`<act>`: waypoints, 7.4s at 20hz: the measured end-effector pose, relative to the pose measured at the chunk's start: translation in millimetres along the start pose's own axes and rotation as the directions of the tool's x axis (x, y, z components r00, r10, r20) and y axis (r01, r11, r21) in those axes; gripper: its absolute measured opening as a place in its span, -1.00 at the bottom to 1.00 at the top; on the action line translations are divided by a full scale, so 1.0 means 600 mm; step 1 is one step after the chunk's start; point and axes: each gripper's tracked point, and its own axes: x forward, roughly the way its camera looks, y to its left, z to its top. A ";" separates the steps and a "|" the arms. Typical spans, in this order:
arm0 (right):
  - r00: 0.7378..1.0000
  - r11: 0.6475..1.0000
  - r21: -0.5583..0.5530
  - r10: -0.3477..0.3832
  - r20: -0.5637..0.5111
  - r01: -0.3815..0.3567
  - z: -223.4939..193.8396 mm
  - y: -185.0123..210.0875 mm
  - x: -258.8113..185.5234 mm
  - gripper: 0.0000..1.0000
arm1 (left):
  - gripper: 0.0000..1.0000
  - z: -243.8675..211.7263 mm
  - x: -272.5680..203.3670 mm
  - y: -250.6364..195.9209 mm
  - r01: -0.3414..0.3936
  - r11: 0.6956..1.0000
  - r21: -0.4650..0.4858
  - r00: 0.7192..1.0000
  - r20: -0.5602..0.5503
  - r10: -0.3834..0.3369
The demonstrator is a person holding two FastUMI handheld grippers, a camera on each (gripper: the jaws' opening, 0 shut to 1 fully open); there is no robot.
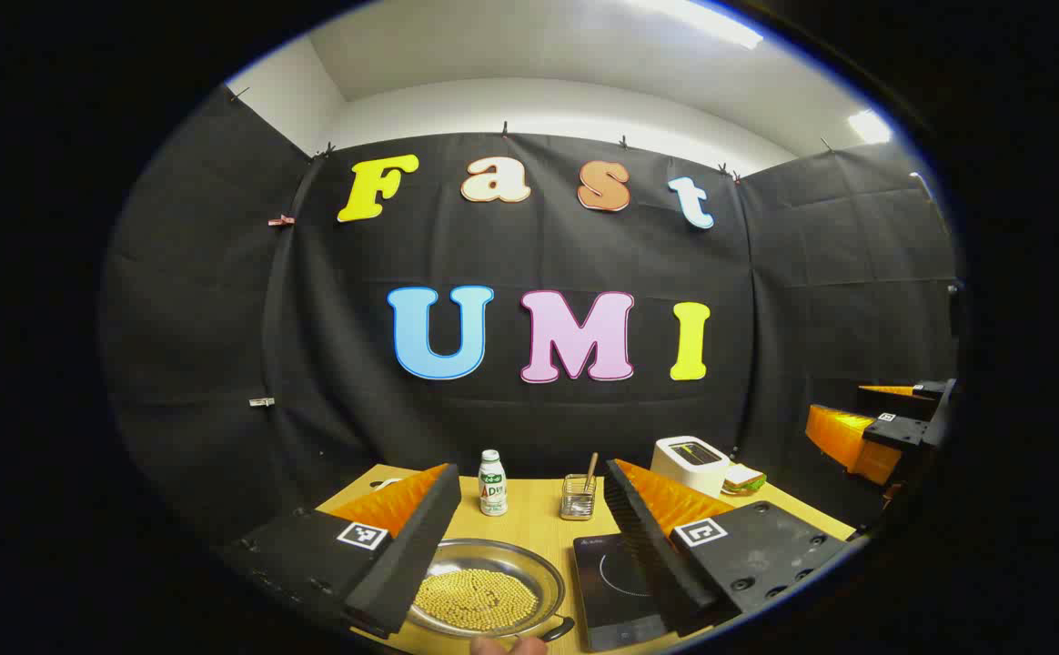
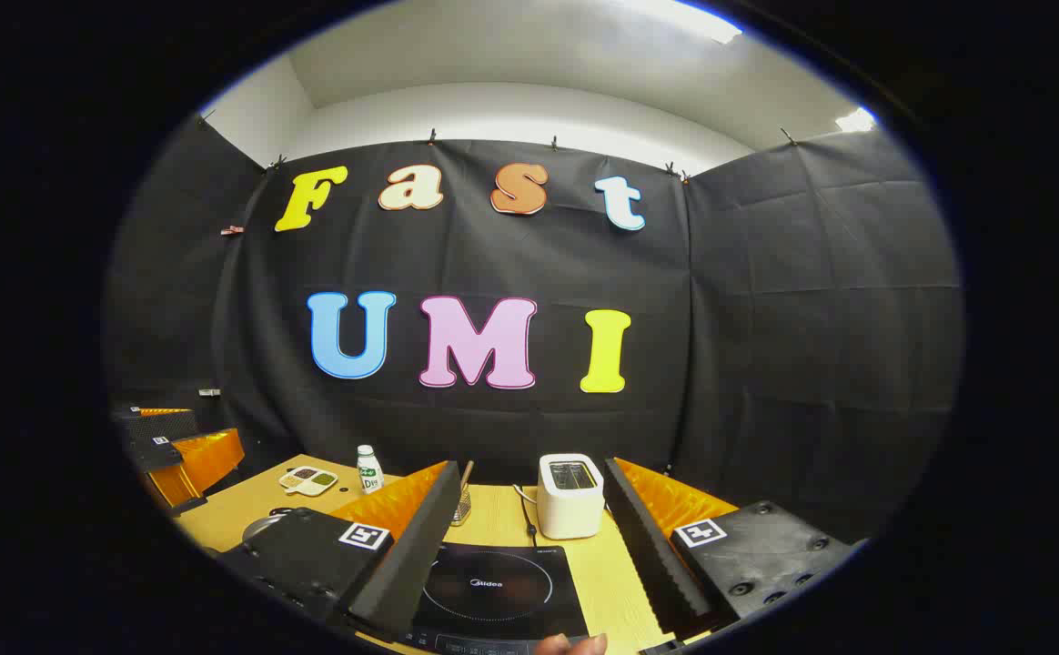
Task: First push the handle of the pot to place it horizontally, then grasp the pot with both hands and set it on the induction cooktop.
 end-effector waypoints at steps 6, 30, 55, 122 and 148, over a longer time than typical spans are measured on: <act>1.000 1.000 -0.001 0.006 0.001 -0.006 0.000 0.003 -0.005 0.95 | 0.96 0.000 -0.007 -0.002 0.002 1.000 0.002 1.000 0.005 -0.002; 1.000 0.999 -0.044 0.029 0.001 -0.029 -0.004 0.005 -0.009 0.92 | -0.90 -0.060 -0.043 -0.028 0.184 0.983 -0.012 0.974 -0.133 -0.184; 0.999 0.999 -0.035 -0.031 -0.029 0.030 -0.025 -0.048 -0.016 0.92 | -0.89 -0.536 -0.113 0.024 0.318 0.936 -0.151 0.262 -0.935 -0.239; 0.976 0.998 -0.060 0.004 -0.216 -0.017 -0.135 -0.001 0.055 0.96 | 0.79 -0.360 0.167 -0.028 0.171 0.967 -0.187 0.753 -0.608 -0.251; 0.684 0.949 0.183 0.313 -0.659 -0.258 -0.489 0.374 0.179 0.98 | 0.77 -0.526 0.246 0.432 -0.043 0.994 -0.096 0.700 -0.713 -0.039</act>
